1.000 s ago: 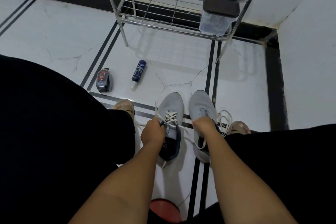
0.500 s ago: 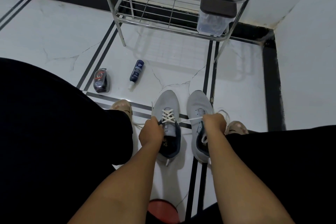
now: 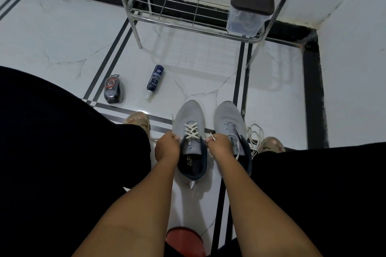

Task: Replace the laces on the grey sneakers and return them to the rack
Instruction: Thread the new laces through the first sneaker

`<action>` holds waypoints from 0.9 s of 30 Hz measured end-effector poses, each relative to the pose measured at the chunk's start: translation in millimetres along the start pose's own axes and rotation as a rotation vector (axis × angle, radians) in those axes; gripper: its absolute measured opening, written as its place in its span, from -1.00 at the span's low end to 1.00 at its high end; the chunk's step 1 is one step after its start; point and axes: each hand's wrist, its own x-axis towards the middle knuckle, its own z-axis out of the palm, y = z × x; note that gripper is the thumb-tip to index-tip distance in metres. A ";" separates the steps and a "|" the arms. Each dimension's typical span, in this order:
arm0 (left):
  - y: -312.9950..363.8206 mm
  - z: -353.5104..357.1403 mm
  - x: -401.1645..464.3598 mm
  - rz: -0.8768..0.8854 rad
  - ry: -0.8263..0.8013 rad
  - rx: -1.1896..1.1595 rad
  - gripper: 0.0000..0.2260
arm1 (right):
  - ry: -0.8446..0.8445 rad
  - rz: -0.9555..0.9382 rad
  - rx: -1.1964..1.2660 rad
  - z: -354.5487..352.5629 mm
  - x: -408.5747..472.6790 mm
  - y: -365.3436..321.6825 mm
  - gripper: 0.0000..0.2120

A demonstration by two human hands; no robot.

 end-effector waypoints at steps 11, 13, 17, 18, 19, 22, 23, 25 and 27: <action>10.5 -5.9 -2.4 -0.032 -0.004 0.010 -0.83 | 0.055 -0.039 -0.093 -2.6 -10.0 -5.2 -0.75; 15.9 -9.7 -6.0 -0.025 0.018 -0.001 -0.77 | 0.078 -0.056 0.014 -10.7 -11.7 -21.6 -0.60; 23.9 -11.7 -10.9 0.092 -0.107 0.158 -0.66 | 0.145 -0.189 0.131 -38.2 -10.7 -65.2 -0.54; 23.6 -11.8 -13.4 0.128 -0.161 0.237 -0.66 | 0.161 -0.244 0.147 -44.0 -13.3 -72.9 -0.53; 22.6 -12.0 -16.9 0.168 -0.194 0.306 -0.68 | 0.182 -0.288 0.193 -47.5 -15.3 -77.8 -0.54; 13.5 -8.6 -23.8 0.222 -0.113 0.344 -0.80 | 0.209 -0.288 0.331 -42.6 -18.3 -77.7 -0.67; 9.0 -8.5 -23.7 0.196 -0.080 0.279 -0.82 | 0.198 -0.258 0.320 -36.9 -18.9 -74.3 -0.75; 0.4 -8.2 -19.8 0.091 -0.082 0.089 -0.87 | 0.132 -0.206 0.175 -22.9 -19.4 -60.6 -0.81; -4.4 -8.1 -14.3 0.002 -0.123 -0.077 -0.89 | 0.067 -0.203 -0.051 -8.9 -25.3 -45.4 -0.81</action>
